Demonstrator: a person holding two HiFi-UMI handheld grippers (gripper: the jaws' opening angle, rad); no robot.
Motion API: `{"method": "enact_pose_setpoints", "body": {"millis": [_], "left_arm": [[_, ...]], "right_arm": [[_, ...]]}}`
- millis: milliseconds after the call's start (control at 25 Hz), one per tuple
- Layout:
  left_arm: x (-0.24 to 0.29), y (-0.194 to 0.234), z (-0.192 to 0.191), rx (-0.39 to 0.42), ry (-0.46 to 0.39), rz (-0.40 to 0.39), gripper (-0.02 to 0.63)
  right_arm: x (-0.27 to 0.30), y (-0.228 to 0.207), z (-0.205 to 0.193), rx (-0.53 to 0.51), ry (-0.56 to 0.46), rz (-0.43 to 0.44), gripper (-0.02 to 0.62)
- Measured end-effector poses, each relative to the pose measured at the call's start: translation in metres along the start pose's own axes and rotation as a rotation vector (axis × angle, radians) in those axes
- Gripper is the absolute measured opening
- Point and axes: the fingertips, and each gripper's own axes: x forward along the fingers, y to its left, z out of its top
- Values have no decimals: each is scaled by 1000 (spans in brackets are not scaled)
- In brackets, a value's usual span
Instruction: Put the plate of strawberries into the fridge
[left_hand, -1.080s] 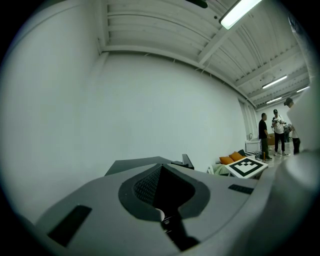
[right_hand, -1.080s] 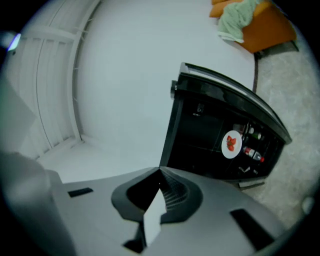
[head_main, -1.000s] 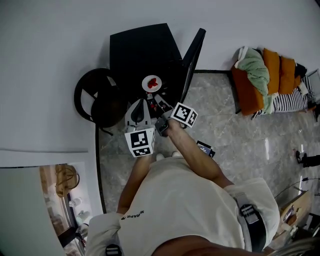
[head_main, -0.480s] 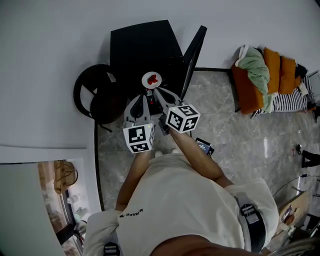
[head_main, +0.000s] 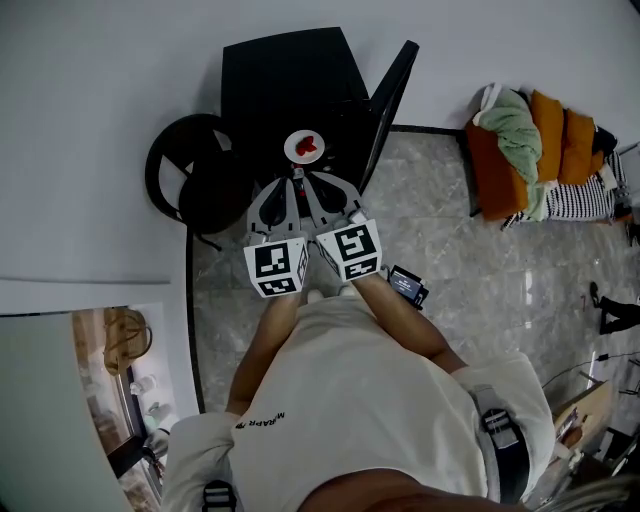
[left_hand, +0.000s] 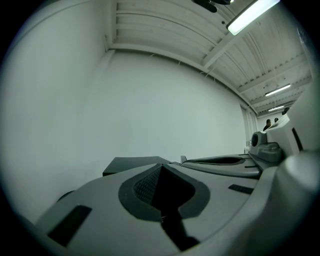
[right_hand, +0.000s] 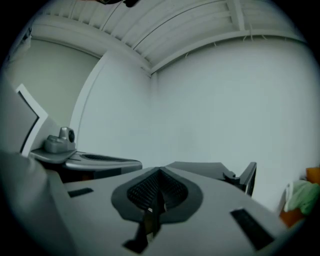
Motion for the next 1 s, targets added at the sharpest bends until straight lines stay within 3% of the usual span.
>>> {"method": "enact_pose_setpoints", "body": {"millis": [1000], "left_arm": [[-5,-2,-2,9,-7,-3,2]], "right_arm": [[-5,-6,3,-1,-30,-33,11]]}}
